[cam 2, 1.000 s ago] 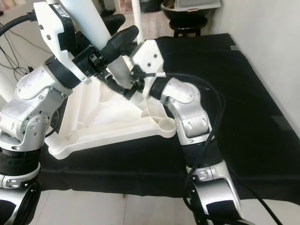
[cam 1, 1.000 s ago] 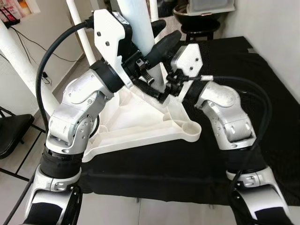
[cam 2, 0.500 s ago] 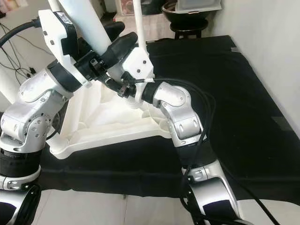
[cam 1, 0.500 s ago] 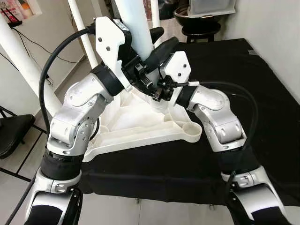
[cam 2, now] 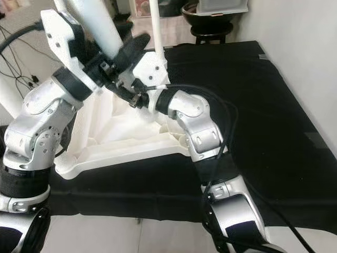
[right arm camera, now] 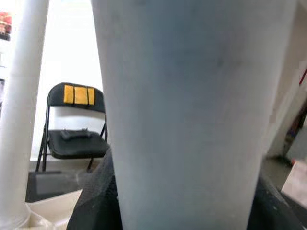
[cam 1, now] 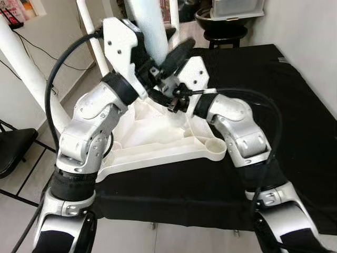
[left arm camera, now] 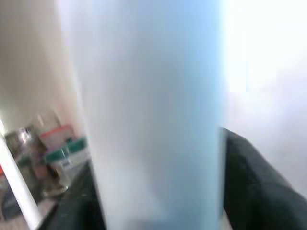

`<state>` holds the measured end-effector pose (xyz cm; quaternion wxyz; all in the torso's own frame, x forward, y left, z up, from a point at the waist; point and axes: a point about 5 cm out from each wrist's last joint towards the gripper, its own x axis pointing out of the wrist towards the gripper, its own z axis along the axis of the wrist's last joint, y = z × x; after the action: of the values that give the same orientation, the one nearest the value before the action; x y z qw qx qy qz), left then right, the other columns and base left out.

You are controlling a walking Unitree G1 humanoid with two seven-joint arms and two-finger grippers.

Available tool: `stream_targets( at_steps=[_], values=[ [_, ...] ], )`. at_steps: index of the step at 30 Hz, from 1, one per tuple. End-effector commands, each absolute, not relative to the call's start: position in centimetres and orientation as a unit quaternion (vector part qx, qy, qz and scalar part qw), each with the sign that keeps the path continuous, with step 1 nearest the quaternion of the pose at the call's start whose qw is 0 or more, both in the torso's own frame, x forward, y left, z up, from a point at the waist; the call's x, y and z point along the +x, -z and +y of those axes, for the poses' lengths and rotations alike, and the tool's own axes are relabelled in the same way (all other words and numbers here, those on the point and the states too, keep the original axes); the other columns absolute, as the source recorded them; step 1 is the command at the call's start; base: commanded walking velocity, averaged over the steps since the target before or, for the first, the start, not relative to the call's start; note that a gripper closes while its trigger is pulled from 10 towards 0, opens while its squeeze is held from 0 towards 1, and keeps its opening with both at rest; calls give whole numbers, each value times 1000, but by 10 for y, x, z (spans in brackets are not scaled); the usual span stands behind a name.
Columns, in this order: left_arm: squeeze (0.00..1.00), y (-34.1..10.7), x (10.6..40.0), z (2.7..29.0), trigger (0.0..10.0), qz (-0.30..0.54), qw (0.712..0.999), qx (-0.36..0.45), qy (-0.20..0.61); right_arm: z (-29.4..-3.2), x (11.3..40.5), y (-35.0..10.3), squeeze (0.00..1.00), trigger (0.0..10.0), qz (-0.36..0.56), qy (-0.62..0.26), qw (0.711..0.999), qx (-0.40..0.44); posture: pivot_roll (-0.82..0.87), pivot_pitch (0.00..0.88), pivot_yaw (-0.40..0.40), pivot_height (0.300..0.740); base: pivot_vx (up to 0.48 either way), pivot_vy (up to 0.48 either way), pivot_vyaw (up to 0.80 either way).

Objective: Building children table

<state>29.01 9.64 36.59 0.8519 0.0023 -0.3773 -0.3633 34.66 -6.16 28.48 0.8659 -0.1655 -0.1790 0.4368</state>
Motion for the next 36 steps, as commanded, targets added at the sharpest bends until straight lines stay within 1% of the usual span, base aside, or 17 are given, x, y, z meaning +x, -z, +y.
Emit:
stream_targets(
  at_steps=[1,3,7,9,10,12,14,17,20,23,24,26,29,31,34,35,36],
  values=[
    [1000,-374,288,107,10000,-398,851,-18,343,-58,349,-290,0,0,-186,-428,868,-170,-97,64,98,740,0,0,0],
    [1000,-379,290,118,10000,-406,856,-20,320,-67,356,-295,0,0,-190,-395,883,-168,-97,66,98,740,0,0,0],
    [1000,-381,291,129,10000,-412,865,-12,288,-81,365,-303,0,0,-199,-343,904,-162,-94,65,97,740,0,0,0],
    [1000,-381,292,130,10000,-413,866,-12,281,-83,367,-304,0,0,-202,-333,907,-160,-94,64,97,740,0,0,0],
    [1000,-381,293,136,10000,-417,872,-9,256,-92,371,-310,0,0,-209,-305,916,-156,-95,63,98,740,0,0,0],
    [1000,-382,294,140,10000,-420,876,-7,238,-97,374,-313,0,0,-213,-287,921,-155,-95,63,98,740,0,0,0],
    [1000,-382,294,141,10000,-420,877,-7,232,-98,375,-314,0,0,-214,-281,923,-155,-95,63,98,740,0,0,0],
    [1000,-384,295,157,10000,-433,887,8,160,-119,384,-320,0,0,-220,-207,941,-152,-97,55,97,740,0,0,0],
    [1000,-383,295,161,10000,-434,889,12,145,-125,386,-321,0,0,-220,-182,947,-150,-96,52,96,740,0,0,0],
    [1000,-374,294,167,10000,-426,896,4,125,-141,393,-323,0,0,-217,-121,958,-141,-97,45,94,740,0,0,0],
    [1000,-374,294,167,10000,-426,896,4,125,-141,393,-323,0,0,-217,-121,958,-141,-97,45,94,740,0,0,0],
    [1000,-366,294,170,10000,-418,902,-4,112,-150,395,-324,0,0,-217,-85,963,-136,-95,42,92,740,0,0,0],
    [1000,-356,293,170,10000,-405,907,-13,110,-154,397,-324,0,0,-218,-71,964,-132,-91,37,90,740,0,0,0],
    [1000,-346,292,168,10000,-388,915,-17,113,-155,397,-323,0,10000,-221,-72,965,-124,-93,37,90,740,0,0,0],
    [1000,-327,290,167,10000,-355,928,-15,115,-155,395,-322,0,10000,-228,-78,963,-120,-93,39,88,740,0,0,0],
    [0,-318,289,168,10000,-342,933,-11,111,-155,394,-321,0,10000,-233,-81,962,-118,-91,42,90,740,0,0,0],
    [0,-318,289,168,10000,-342,933,-11,111,-155,394,-321,0,10000,-233,-81,962,-118,-91,42,90,740,0,0,0]
  ],
)
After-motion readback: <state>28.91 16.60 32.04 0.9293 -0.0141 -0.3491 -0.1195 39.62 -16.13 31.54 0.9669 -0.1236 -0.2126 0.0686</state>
